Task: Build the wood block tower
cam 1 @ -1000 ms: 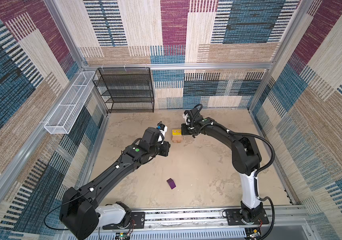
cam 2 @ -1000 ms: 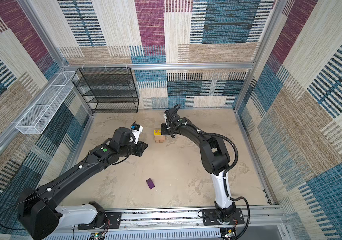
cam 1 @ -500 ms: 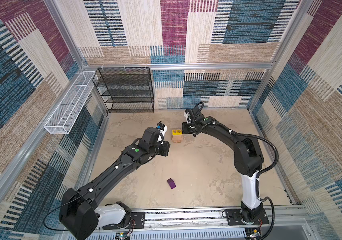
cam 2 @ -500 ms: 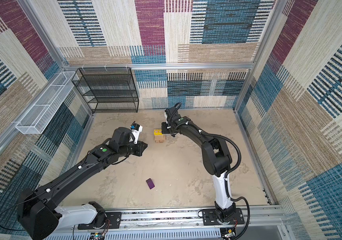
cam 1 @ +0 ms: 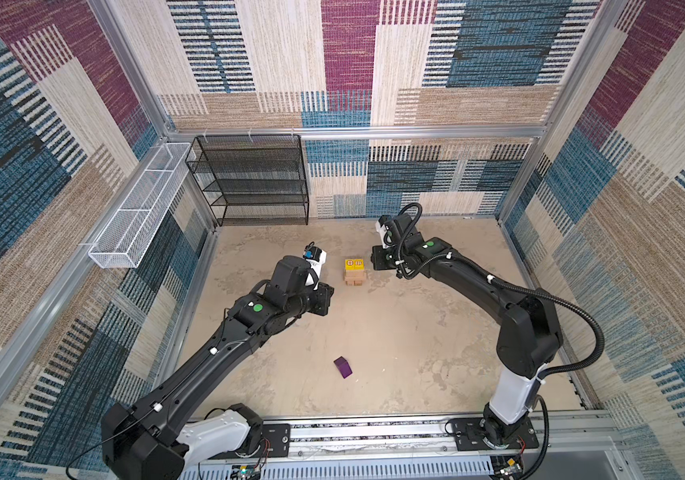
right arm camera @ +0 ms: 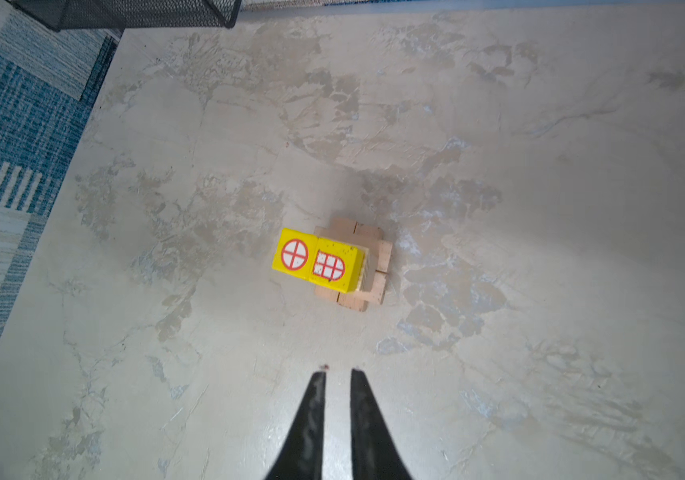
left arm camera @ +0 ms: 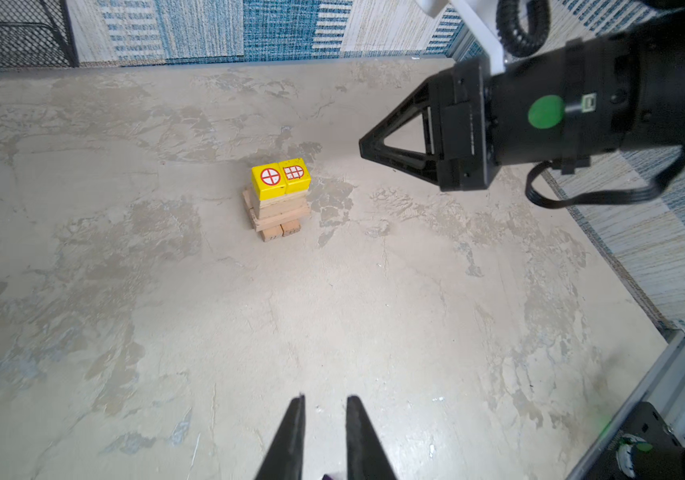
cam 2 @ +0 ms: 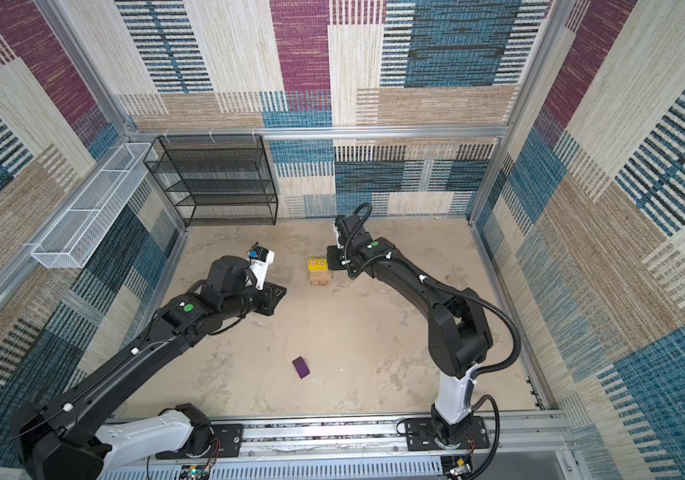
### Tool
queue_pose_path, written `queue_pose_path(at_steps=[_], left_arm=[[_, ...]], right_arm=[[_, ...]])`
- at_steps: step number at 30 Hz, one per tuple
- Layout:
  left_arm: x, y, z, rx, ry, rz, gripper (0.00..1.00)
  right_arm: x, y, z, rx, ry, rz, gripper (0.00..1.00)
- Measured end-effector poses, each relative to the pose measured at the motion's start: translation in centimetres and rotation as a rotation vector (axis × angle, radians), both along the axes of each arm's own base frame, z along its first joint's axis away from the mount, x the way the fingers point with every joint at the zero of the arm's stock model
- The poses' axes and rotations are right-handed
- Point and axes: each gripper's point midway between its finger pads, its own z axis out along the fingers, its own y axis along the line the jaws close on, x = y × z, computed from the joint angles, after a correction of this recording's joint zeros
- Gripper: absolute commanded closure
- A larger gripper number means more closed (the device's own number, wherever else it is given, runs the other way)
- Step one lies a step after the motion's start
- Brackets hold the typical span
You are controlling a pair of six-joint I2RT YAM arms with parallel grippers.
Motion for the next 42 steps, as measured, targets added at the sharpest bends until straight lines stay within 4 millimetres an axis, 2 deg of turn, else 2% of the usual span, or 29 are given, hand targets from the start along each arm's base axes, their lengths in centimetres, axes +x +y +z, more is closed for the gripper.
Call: queue_pose_path(at_steps=[4, 10, 14, 21, 24, 25, 26, 29, 32, 42], left_arm=[[-1.6, 1.0, 0.2, 0.022, 0.001, -0.016, 0.73], [-3.9, 2.5, -0.1, 0.085, 0.016, -0.057, 0.63], [-5.4, 3.4, 0.2, 0.11, 0.0, -0.091, 0.56], [-7.1, 4.1, 0.1, 0.148, -0.019, -0.158, 0.47], [-7.8, 4.2, -0.4, 0.171, -0.002, -0.193, 0.42], [-7.9, 4.2, -0.7, 0.185, 0.008, -0.203, 0.4], [-8.0, 4.3, -1.1, 0.2, 0.022, -0.212, 0.38], [-8.3, 4.5, -1.6, 0.23, 0.054, -0.228, 0.31], [-8.5, 4.5, -1.5, 0.238, 0.061, -0.236, 0.27], [-8.7, 5.3, -1.7, 0.273, 0.139, -0.188, 0.27]], right_arm=[[-2.9, 1.0, -0.1, -0.014, 0.015, 0.048, 0.66], [-7.4, 1.9, -0.1, -0.019, 0.027, 0.096, 0.66], [-10.1, 1.9, -0.5, -0.027, 0.037, 0.107, 0.5], [-15.1, 2.7, -1.3, -0.04, 0.06, 0.166, 0.34], [-16.5, 2.8, -1.8, -0.047, 0.067, 0.185, 0.23], [-17.0, 2.9, -2.0, -0.051, 0.072, 0.195, 0.01], [-17.4, 3.1, -2.3, -0.051, 0.081, 0.196, 0.0], [-18.5, 3.7, -2.9, -0.062, 0.094, 0.225, 0.0], [-19.5, 4.4, -3.6, -0.073, 0.106, 0.254, 0.1], [-22.4, 6.5, -6.3, -0.133, 0.13, 0.324, 0.32]])
